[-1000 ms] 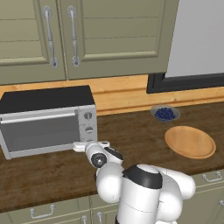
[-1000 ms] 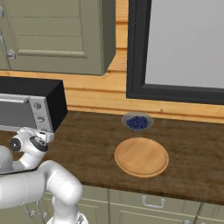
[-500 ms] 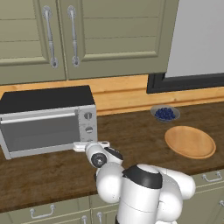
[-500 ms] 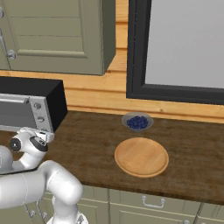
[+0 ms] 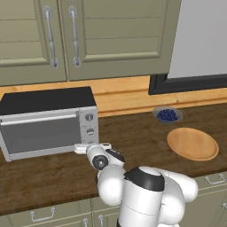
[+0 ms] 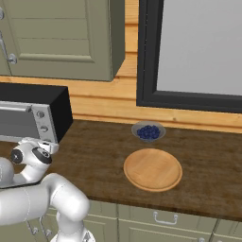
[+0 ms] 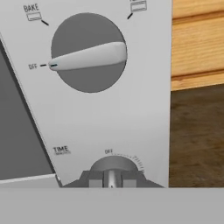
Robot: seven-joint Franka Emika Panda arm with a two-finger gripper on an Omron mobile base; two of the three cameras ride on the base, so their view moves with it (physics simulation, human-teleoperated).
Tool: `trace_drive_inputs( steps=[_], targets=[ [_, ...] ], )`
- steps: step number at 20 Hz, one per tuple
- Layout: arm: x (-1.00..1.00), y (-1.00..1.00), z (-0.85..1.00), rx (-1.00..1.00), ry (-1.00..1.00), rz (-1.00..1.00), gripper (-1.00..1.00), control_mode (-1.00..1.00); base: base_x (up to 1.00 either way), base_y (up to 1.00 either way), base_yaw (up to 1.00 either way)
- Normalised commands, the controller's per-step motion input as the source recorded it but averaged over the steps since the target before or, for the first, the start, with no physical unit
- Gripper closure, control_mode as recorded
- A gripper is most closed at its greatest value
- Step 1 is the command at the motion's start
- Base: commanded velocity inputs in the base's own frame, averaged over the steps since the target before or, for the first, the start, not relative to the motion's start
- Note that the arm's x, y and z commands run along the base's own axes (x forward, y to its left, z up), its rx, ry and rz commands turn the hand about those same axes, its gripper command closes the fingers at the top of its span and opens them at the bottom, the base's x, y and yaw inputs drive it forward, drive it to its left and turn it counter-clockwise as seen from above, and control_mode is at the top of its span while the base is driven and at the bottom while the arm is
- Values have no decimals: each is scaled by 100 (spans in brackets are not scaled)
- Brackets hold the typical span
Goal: Pick up the kebab skewer and baguette bread, and place them inside the toaster oven. Close the toaster oven door and start by setting the timer.
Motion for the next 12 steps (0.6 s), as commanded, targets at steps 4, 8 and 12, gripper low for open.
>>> trace_drive_inputs(
  steps=[4, 8, 12],
  targets=[
    [0, 0, 0, 0, 0, 0, 100, -100, 0, 0, 0],
    [0, 0, -6, 0, 0, 0, 100, -100, 0, 0, 0],
    [0, 0, -29, 0, -5, 0, 100, -100, 0, 0, 0]
  ],
)
